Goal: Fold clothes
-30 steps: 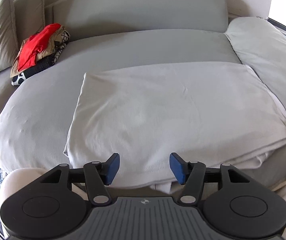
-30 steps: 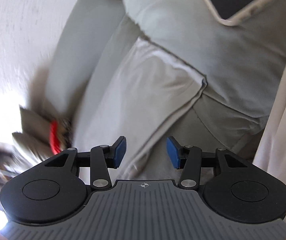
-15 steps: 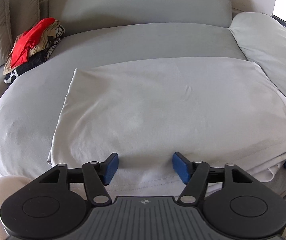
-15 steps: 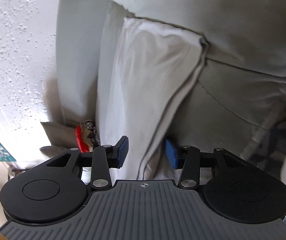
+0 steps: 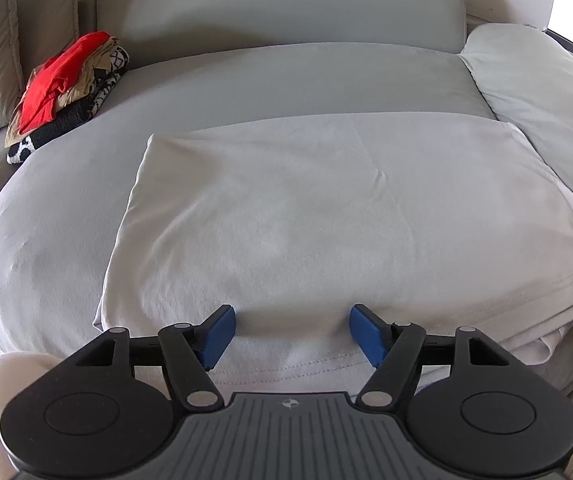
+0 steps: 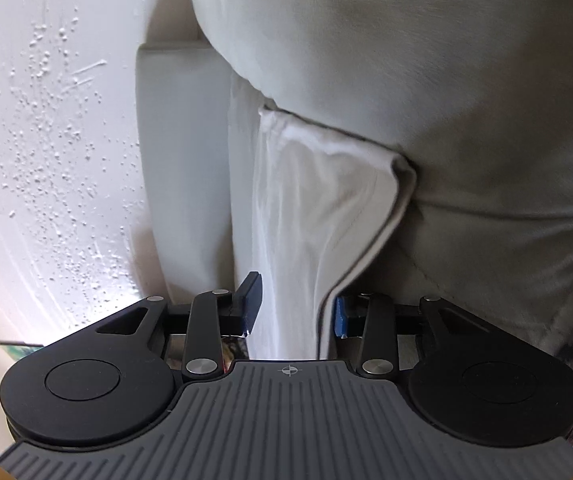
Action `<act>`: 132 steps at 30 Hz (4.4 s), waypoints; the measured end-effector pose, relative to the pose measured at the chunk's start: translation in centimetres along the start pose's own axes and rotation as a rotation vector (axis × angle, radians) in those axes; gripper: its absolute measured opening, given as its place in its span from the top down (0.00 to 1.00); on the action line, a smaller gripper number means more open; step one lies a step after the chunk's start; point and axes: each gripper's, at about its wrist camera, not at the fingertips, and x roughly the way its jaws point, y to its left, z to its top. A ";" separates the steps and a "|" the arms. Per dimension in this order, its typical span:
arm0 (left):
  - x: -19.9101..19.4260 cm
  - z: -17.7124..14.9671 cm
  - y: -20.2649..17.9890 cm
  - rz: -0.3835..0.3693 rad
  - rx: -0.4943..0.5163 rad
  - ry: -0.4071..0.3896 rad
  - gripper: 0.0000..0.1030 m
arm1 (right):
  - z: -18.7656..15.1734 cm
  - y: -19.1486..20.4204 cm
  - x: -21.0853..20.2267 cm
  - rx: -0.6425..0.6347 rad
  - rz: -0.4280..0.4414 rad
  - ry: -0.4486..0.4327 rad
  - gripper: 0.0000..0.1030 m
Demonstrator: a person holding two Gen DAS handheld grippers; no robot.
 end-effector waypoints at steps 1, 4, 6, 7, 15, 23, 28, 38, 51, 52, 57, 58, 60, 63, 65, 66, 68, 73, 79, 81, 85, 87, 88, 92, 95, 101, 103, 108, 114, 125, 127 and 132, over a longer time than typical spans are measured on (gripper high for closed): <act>0.0 0.0 0.0 0.000 0.000 0.001 0.34 | 0.1 0.2 0.3 -0.013 -0.006 -0.013 0.62; 0.0 0.0 0.0 0.000 0.001 0.003 0.34 | 0.5 0.9 0.9 -0.054 -0.026 -0.056 0.66; 0.0 0.0 0.0 0.002 0.003 0.002 0.34 | 0.7 1.2 0.8 -0.088 -0.046 -0.098 0.70; 0.0 0.0 -0.1 0.002 0.003 0.002 0.34 | 0.7 1.3 1.0 -0.104 -0.058 -0.117 0.73; -0.2 -0.1 0.2 -0.013 -0.001 0.003 0.34 | 2.2 0.8 2.4 -0.103 -0.094 -0.183 0.98; -2.1 -0.1 1.6 -0.044 -0.028 0.010 0.39 | 0.8 6.3 3.8 -0.394 -0.367 -0.201 0.97; -5.8 -0.5 6.3 -0.014 -0.127 -0.056 0.32 | -3.7 12.1 5.7 -0.745 -0.567 -0.254 0.97; -8.4 -4.6 18.3 0.044 -0.577 -0.110 0.32 | -22.2 19.6 13.5 -1.493 -0.454 -0.082 0.97; -6.8 -5.4 21.5 0.047 -0.671 -0.064 0.31 | -28.5 15.2 18.1 -1.412 -0.454 0.320 0.97; -6.7 -5.3 21.5 0.044 -0.671 -0.065 0.31 | -28.1 15.7 17.9 -1.361 -0.434 0.324 0.97; -6.3 -4.7 21.0 0.037 -0.652 -0.063 0.31 | -27.4 17.7 17.2 -1.250 -0.368 0.344 0.97; -6.3 -4.7 20.9 0.038 -0.646 -0.062 0.31 | -27.4 17.9 17.1 -1.240 -0.358 0.348 0.97; -6.2 -4.6 20.8 0.044 -0.638 -0.062 0.31 | -28.2 18.3 17.6 -1.266 -0.362 0.342 0.97; -6.2 -4.7 20.9 0.052 -0.640 -0.059 0.31 | -29.1 18.4 17.8 -1.291 -0.369 0.363 0.97; -6.2 -4.7 20.9 0.056 -0.640 -0.056 0.31 | -30.0 18.2 18.4 -1.325 -0.374 0.384 0.97; -6.2 -4.6 20.9 0.058 -0.639 -0.055 0.31 | -30.4 18.0 18.6 -1.351 -0.380 0.414 0.96; -6.3 -4.5 20.8 0.066 -0.639 -0.052 0.31 | -31.2 17.5 18.8 -1.403 -0.391 0.476 0.80; -7.0 -4.1 20.3 0.101 -0.621 -0.064 0.29 | -31.2 17.4 15.3 -1.400 -0.195 0.648 0.61; -7.3 -3.6 19.6 0.115 -0.565 -0.073 0.29 | -24.9 17.7 8.9 -1.283 -0.216 0.522 0.61; -7.1 -3.1 18.6 0.080 -0.514 -0.082 0.32 | -22.2 17.5 6.8 -1.226 -0.242 0.436 0.61; -6.3 -1.4 15.7 -0.022 -0.379 -0.123 0.54 | -19.1 16.1 5.1 -1.219 -0.317 0.334 0.67; -5.1 -0.4 14.1 -0.070 -0.321 -0.104 0.87 | -19.2 15.3 5.2 -1.264 -0.320 0.344 0.81; -4.4 0.2 13.4 -0.095 -0.291 -0.095 0.91 | -19.2 15.0 5.2 -1.287 -0.321 0.349 0.81; -1.1 1.5 11.0 -0.047 -0.180 -0.036 0.93 | -19.4 13.6 5.4 -1.378 -0.326 0.368 0.81; 1.2 1.9 10.4 0.017 -0.142 0.025 0.95 | -20.2 12.4 5.8 -1.464 -0.358 0.443 0.81; 1.5 1.0 12.3 0.140 -0.155 0.112 0.96 | -19.4 11.8 5.5 -1.476 -0.389 0.527 0.85; 1.0 0.4 13.4 0.144 -0.188 0.135 0.96 | -18.1 13.0 5.0 -1.399 -0.335 0.530 0.81; -3.3 1.3 13.0 0.007 -0.210 -0.045 0.93 | -15.5 15.7 6.2 -1.300 -0.229 0.395 0.78; -1.3 5.8 9.6 -0.142 -0.127 -0.150 0.87 | -13.7 15.8 14.2 -1.180 -0.213 0.413 0.80; 4.6 5.6 13.0 -0.025 -0.221 -0.052 0.91 | -7.4 12.1 21.7 -1.009 -0.369 0.225 0.90; 4.7 5.7 13.3 -0.032 -0.241 -0.052 0.91 | -6.8 12.6 21.4 -0.985 -0.368 0.161 0.91; 4.8 5.6 13.5 -0.051 -0.268 -0.049 0.90 | -10.1 13.5 22.7 -0.990 -0.150 0.361 0.90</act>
